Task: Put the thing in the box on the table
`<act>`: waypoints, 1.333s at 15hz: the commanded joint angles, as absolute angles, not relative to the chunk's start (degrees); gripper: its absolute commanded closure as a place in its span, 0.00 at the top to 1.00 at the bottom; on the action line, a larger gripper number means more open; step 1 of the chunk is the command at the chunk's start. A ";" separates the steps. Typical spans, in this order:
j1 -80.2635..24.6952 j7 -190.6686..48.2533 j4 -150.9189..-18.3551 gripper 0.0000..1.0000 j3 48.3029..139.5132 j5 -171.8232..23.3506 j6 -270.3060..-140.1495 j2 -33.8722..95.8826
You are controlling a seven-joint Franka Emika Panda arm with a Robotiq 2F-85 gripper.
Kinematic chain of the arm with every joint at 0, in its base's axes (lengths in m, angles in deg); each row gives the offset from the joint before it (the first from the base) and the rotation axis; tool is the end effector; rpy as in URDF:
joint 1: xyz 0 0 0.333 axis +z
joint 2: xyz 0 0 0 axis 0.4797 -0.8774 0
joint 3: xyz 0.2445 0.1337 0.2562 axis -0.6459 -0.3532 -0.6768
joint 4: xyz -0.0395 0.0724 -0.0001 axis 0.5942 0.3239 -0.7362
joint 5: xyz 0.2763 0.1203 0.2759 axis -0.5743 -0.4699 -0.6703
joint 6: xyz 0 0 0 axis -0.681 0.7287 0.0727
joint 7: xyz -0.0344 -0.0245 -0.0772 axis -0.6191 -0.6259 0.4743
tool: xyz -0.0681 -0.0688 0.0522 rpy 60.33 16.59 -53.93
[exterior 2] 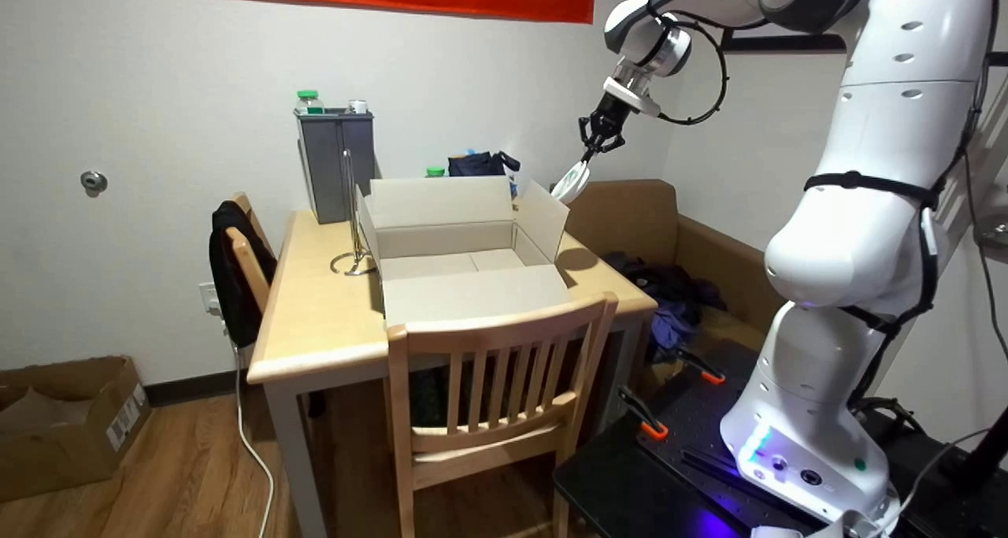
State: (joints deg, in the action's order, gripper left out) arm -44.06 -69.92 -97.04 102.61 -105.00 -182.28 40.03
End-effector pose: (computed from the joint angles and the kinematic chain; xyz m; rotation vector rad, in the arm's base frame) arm 0.5664 -0.2578 0.5199 -2.5228 1.0286 -0.1047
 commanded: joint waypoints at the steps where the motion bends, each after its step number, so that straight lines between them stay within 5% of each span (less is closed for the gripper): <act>1: -43.98 -75.10 -103.96 0.01 101.69 -112.93 -187.93 41.30; 20: -49.16 -77.34 -98.75 0.01 102.11 -123.75 -188.00 26.32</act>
State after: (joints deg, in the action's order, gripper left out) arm -47.00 -76.60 -100.12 101.81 -120.37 -188.89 28.00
